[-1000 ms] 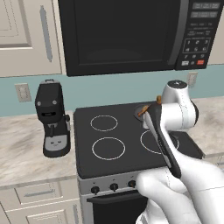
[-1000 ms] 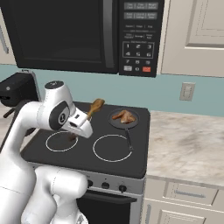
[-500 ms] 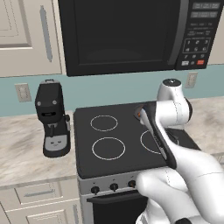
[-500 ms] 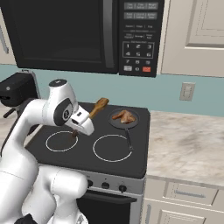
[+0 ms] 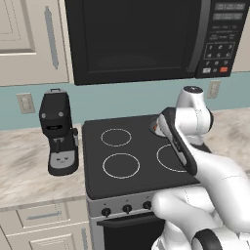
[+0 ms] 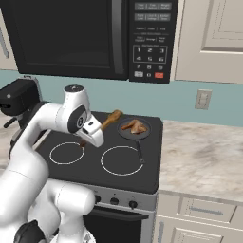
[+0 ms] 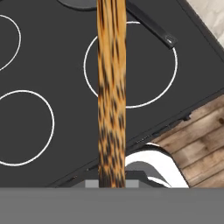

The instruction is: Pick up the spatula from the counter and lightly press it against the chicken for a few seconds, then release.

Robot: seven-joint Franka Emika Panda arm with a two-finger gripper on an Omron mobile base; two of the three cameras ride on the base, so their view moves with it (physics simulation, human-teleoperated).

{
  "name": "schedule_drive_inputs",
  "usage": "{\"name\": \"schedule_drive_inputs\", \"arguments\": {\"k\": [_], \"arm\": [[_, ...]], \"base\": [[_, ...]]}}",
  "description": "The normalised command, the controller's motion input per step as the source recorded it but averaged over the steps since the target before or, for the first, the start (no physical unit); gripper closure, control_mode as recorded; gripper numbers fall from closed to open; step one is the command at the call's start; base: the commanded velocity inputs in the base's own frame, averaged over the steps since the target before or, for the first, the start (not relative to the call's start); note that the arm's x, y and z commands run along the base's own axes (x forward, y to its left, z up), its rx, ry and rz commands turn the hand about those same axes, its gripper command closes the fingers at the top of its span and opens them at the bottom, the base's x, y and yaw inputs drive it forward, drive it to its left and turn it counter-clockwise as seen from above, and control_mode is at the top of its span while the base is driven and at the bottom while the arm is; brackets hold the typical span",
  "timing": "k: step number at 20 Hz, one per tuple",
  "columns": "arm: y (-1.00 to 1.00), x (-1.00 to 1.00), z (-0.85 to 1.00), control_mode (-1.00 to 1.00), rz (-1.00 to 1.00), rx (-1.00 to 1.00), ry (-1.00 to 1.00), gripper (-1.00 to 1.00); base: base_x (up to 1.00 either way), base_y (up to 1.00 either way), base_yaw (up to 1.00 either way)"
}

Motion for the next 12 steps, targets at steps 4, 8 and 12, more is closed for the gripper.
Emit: {"name": "schedule_drive_inputs", "arguments": {"k": [4,8,12], "arm": [[0.0,0.22,-0.08,-1.0,-0.06,0.04,0.02,1.0],[0.0,0.28,-0.06,-1.0,-0.07,0.0,0.01,1.0],[0.0,0.33,-0.09,-1.0,-0.09,0.0,0.03,1.0]], "base": [[0.0,0.0,0.0],[0.0,0.0,0.0],[0.0,0.0,0.0]]}}
